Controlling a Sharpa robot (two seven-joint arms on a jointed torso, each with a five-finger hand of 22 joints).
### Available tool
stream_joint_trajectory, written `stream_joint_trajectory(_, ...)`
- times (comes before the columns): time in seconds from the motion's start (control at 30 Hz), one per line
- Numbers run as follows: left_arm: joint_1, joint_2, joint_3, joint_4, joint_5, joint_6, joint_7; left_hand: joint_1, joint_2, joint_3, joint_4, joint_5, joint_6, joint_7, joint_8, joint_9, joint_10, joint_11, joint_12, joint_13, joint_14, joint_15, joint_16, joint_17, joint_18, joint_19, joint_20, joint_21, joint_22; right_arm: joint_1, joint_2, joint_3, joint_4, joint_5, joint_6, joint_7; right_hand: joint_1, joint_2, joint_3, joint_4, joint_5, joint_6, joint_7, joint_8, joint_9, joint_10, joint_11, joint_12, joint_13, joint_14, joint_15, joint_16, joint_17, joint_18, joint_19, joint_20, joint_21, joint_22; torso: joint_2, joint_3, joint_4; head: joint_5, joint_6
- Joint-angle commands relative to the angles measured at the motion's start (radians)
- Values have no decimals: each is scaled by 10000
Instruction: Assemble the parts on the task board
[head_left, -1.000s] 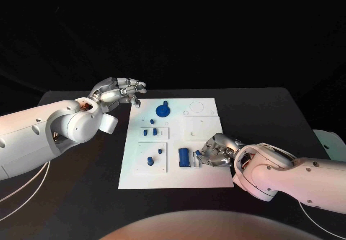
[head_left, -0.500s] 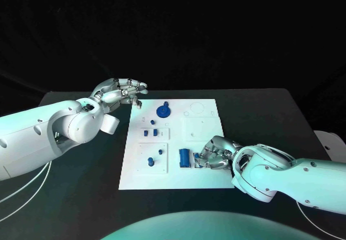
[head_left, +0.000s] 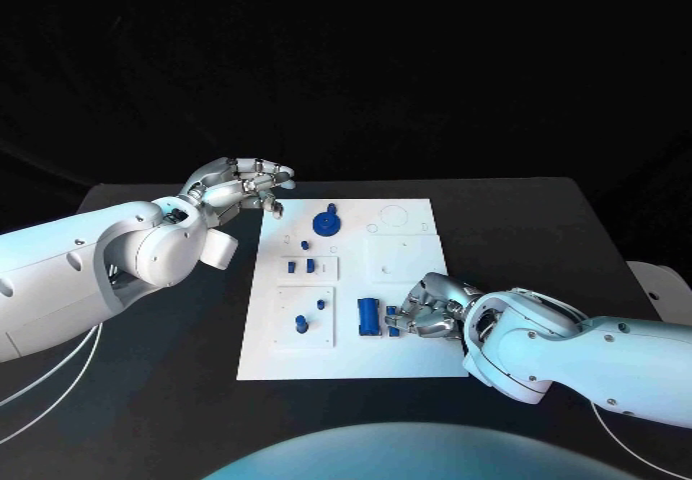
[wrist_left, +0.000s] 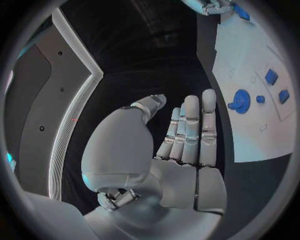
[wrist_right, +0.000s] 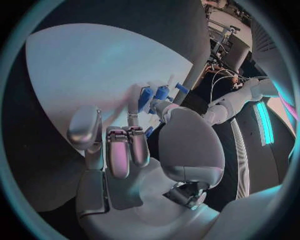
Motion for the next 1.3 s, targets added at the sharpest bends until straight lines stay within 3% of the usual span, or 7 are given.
stream_joint_trajectory(0.03, 4, 16, 6, 18, 9, 157, 22, -5, 93, -20, 41, 37, -66, 79, 51, 12, -53, -9, 65, -17, -90, 5, 59, -9, 108, 45, 2, -40, -15, -8, 37, -2, 15, -30, 148, 15, -110, 74, -418, 15, -251, 47, 23, -60, -40, 608, -56, -10, 1958, 1023, -49, 40, 2633, -131, 79, -11, -67, 512, 9, 2, 12, 5, -2)
stream_joint_trajectory(0.37, 4, 6, 6, 21, 9, 164, 12, -9, 92, -23, 45, 37, -68, 80, 54, 12, -55, -9, 68, -17, -92, 6, 60, -10, 107, 45, 2, -42, -16, -8, 12, -1, 31, -90, 143, 23, -119, 104, -516, 18, -294, 52, 22, -73, -46, 597, -56, -31, 1941, 1023, -50, 40, 2633, -122, 71, -12, -121, 496, 0, -3, 7, 22, -10)
stream_joint_trajectory(0.5, 4, -7, 6, 21, 9, 163, 6, -9, 92, -23, 45, 37, -68, 80, 54, 12, -55, -9, 68, -17, -92, 6, 60, -10, 107, 45, 2, -42, -16, -9, -73, -2, 72, -115, 247, 59, 191, 101, -587, -24, -294, 47, 13, -109, -60, 599, -64, -29, 1946, 1023, -57, 40, 2633, -124, 73, -16, -122, 505, -1, -3, 4, 36, 21)
stream_joint_trajectory(0.77, 4, -20, 6, 2, 9, 162, 0, -9, 92, -23, 45, 37, -68, 80, 54, 12, -55, -9, 68, -17, -92, 6, 60, -10, 107, 45, 2, -42, -16, -12, -241, -2, 157, -119, 497, 214, 861, -30, -923, -6, -983, 96, 25, -184, -93, 605, -56, -25, 1959, 1023, -51, 40, 2633, -134, 92, -15, -103, 541, -1, 11, -1, 60, 12)
stream_joint_trajectory(1.0, 4, -21, 5, -45, 9, 164, -7, -9, 92, -23, 45, 37, -68, 80, 54, 12, -55, -9, 68, -17, -92, 6, 60, -10, 107, 45, 2, -42, -16, -16, -329, -2, 211, -227, 567, 468, 700, 56, -1215, 32, -1274, 183, 22, -189, -96, 637, -53, 26, 2009, 1023, -45, 40, 2633, -144, 111, -8, -55, 573, -1, 13, 0, 75, 25)
stream_joint_trajectory(1.3, 3, -3, -3, -87, -1, 177, -19, -21, 95, -36, 66, 43, -81, 80, 71, 11, -64, -8, 90, -17, -99, 8, 69, -21, 107, 48, 4, -56, -22, -18, -341, -2, 129, -304, 690, 598, 621, 122, -1273, 34, -1291, 231, 7, -173, -85, 645, -65, 37, 2020, 1023, -52, 40, 2633, -148, 121, -11, -25, 589, 12, 0, 14, 79, 25)
